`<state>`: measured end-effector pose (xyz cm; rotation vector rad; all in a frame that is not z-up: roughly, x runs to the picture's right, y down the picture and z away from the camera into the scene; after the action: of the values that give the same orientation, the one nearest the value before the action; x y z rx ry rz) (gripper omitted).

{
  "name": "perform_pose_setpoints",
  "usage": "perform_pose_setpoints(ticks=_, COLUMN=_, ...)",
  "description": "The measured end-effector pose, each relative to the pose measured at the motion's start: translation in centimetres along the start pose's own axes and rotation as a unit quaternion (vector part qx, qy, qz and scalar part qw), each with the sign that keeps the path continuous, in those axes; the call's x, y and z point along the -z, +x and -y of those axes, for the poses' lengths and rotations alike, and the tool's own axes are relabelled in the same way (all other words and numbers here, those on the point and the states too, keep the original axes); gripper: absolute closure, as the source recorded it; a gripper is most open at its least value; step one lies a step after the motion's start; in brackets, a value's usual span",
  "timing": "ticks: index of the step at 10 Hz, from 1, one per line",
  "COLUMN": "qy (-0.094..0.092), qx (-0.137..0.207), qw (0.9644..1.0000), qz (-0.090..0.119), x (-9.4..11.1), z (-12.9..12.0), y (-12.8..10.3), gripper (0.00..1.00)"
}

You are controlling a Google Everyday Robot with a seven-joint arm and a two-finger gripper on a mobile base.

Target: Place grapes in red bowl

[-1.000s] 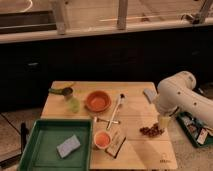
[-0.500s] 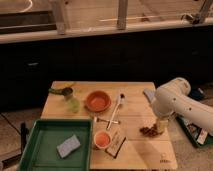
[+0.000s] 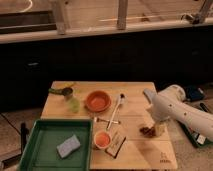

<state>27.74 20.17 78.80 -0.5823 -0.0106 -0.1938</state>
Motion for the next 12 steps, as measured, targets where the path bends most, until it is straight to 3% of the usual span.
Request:
perform_pose_setpoints(ticks=7, qy=0.001, qx=0.013, qw=0.9998, qz=0.018, x=-3.2, z=0.3, y=-0.4, gripper=0.20)
perform_pose_setpoints(ticks=12, qy=0.001, qx=0.019, qw=0.9994, qz=0.028, x=-4.0, z=0.2, y=-0.7, gripper=0.20)
